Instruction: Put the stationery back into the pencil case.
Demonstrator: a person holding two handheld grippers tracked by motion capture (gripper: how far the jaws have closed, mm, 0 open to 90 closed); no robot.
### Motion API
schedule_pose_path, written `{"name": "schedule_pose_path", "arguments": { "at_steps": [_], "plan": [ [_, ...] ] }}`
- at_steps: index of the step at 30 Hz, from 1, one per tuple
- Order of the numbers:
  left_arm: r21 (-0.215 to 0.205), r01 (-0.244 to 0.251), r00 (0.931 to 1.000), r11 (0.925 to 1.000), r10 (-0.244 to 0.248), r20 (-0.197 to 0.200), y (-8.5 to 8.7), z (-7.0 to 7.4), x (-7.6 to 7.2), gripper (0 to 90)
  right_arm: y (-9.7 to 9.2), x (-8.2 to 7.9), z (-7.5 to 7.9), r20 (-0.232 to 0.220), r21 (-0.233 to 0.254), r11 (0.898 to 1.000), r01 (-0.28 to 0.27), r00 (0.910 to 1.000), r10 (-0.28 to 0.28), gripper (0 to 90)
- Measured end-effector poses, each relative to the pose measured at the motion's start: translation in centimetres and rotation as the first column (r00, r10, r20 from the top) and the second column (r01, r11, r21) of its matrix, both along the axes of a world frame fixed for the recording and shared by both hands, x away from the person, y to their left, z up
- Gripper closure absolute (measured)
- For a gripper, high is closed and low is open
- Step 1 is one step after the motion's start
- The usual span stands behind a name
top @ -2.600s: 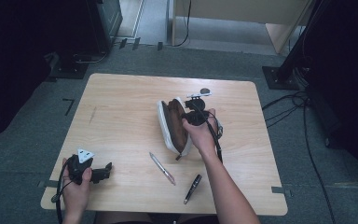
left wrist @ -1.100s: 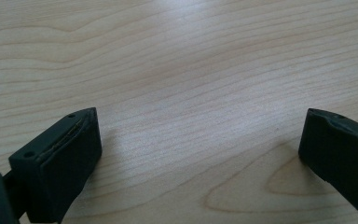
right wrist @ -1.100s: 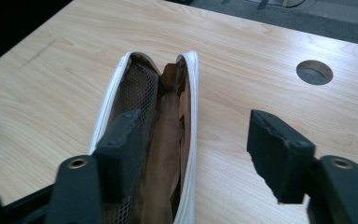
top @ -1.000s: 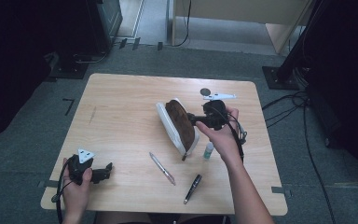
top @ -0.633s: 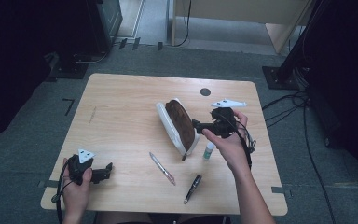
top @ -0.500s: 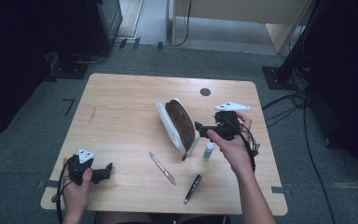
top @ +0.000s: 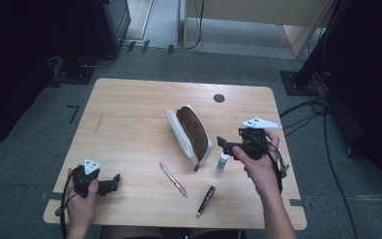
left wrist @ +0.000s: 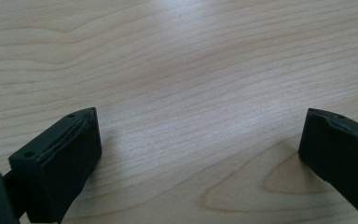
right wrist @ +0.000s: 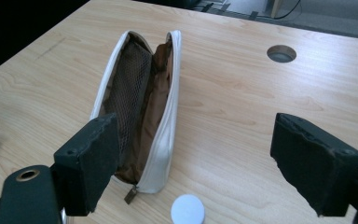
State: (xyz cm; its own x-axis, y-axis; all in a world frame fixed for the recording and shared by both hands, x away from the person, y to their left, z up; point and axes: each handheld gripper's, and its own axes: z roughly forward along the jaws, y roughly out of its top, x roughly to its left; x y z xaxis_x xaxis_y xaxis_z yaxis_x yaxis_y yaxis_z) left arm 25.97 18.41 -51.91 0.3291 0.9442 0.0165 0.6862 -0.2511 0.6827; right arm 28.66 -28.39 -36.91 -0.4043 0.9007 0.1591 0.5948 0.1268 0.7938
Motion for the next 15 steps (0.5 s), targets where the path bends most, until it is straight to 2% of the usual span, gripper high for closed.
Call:
{"name": "schedule_pose_path", "arguments": {
  "at_steps": [11, 15],
  "plan": [
    [0.000, 0.002, 1.0000, 1.0000, -0.002, -0.001, 0.0, 0.0, 0.0, 0.0, -0.8, -0.9, -1.6, -0.023, 0.008, 1.000, -0.002, 0.9997, 0.002, 18.0],
    [-0.001, 0.003, 1.0000, 1.0000, -0.003, -0.001, 0.0, 0.0, 0.0, 0.0, -1.0, -1.3, -2.1, -0.023, 0.014, 1.000, -0.008, 0.9997, 0.008, 22.0]
  ]
}}
